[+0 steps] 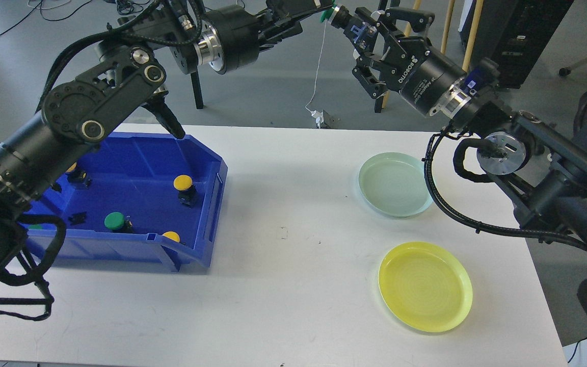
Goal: Pass button and place on color plate
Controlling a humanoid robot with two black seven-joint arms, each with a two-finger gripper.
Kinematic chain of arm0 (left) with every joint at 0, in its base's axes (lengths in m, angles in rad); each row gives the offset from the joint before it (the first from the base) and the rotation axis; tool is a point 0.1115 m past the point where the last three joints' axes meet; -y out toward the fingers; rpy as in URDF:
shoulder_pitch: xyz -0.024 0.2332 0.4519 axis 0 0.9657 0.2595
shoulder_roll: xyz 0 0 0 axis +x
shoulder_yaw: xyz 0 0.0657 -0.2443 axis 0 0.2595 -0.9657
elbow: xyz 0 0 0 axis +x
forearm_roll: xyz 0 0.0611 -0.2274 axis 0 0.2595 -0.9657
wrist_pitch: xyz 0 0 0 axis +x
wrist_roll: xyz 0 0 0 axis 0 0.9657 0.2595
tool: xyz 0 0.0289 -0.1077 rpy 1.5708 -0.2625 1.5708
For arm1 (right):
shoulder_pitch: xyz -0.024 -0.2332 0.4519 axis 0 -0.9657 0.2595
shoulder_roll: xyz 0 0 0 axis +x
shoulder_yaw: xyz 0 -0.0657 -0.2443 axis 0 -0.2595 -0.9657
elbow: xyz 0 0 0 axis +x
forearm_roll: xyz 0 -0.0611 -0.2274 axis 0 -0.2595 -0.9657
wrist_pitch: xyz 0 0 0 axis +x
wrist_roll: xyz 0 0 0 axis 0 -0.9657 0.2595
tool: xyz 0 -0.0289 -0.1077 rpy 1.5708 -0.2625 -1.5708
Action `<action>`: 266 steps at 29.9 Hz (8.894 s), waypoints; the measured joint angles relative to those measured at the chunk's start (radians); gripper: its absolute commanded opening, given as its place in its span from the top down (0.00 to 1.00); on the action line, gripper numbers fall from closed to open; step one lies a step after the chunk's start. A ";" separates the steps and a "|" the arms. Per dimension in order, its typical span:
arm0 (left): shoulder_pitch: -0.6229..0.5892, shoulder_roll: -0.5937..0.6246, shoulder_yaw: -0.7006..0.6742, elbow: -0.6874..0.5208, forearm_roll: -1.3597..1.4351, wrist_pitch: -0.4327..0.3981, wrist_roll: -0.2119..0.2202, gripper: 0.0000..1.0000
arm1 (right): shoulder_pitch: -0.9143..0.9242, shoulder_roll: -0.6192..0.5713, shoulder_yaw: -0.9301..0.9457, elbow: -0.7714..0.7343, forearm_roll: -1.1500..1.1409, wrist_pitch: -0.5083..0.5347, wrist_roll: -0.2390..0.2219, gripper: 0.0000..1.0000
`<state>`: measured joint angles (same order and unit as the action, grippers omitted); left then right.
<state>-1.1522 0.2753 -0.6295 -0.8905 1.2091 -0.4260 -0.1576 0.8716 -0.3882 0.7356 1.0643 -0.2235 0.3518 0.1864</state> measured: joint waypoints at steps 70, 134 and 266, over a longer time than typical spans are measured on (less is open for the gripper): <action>0.146 0.730 0.554 -0.227 0.192 -0.063 -0.063 0.03 | 0.066 -0.026 -0.285 -0.642 0.000 -0.019 -0.051 0.13; 0.178 0.151 0.567 0.245 0.481 0.032 -0.081 0.66 | 0.084 -0.047 -0.301 -0.644 -0.014 -0.028 -0.071 0.13; 0.015 -0.027 0.174 -0.027 0.273 0.454 -0.117 0.72 | 0.211 0.057 -0.188 -0.095 0.264 -0.063 -0.188 0.39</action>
<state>-1.1370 0.2486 -0.4558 -0.9175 1.4818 0.0279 -0.2744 1.0827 -0.3315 0.5476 0.9696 0.0408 0.2884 -0.0014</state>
